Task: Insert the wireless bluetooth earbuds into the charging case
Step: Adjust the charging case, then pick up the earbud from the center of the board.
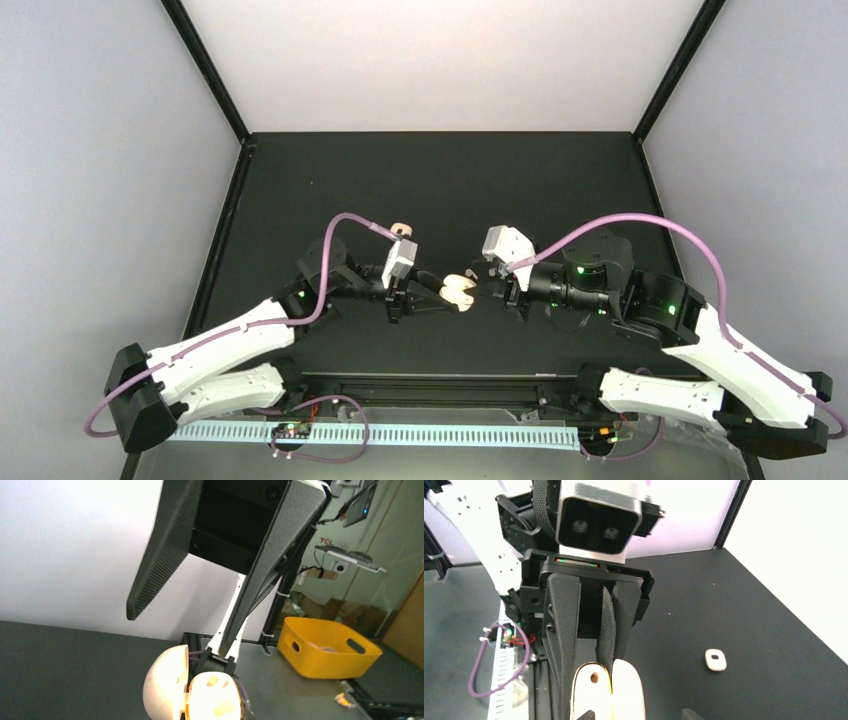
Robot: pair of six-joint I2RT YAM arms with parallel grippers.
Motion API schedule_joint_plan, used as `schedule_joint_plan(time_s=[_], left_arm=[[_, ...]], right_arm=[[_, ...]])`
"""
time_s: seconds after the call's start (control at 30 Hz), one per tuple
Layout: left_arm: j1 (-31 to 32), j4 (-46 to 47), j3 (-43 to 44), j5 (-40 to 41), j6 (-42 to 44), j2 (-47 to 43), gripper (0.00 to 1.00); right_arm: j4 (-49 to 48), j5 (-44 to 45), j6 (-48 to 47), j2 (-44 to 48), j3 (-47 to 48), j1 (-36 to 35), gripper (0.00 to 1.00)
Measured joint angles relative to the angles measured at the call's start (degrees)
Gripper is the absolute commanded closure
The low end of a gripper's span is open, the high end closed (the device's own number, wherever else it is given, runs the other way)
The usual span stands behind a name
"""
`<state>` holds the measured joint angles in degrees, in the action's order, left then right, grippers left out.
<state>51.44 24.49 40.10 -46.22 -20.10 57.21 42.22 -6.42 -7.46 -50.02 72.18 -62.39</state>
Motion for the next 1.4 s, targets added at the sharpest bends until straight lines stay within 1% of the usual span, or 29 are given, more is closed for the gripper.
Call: schedule_joint_plan(time_s=[0.17, 0.3, 0.5, 0.67, 0.9, 1.13, 1.4], left_arm=[[0.0, -3.3, -0.6, 2.0, 6.3, -3.7, 0.98], [0.1, -4.6, -2.1, 3.1, 12.0, -7.2, 0.98], [0.7, -6.1, -6.1, 4.6, 21.9, -13.7, 0.98], [1.6, -8.1, -7.7, 6.8, 29.7, -17.6, 0.99], [2.9, -12.7, -8.8, 11.9, 39.4, -23.5, 0.98], [4.2, -16.5, -9.2, 16.1, 46.9, -28.4, 0.98], [6.1, -20.0, -9.6, 19.4, 54.3, -30.9, 0.98]], right_arm=[[0.0, -0.5, 0.8, 0.6, 0.5, 0.0, 0.4], [0.0, -1.4, 1.8, 0.7, 1.0, 0.0, 0.37], [-0.5, -2.7, 3.3, 2.1, 1.1, 0.0, 0.36], [-1.3, -2.8, 4.3, 3.6, 0.8, 0.0, 0.36], [-3.1, -2.3, 6.4, 6.2, -3.3, 0.0, 0.36], [-3.7, -0.9, 9.1, 8.4, -8.2, 0.0, 0.36], [-3.7, 1.0, 11.5, 10.3, -11.5, 0.0, 0.36]])
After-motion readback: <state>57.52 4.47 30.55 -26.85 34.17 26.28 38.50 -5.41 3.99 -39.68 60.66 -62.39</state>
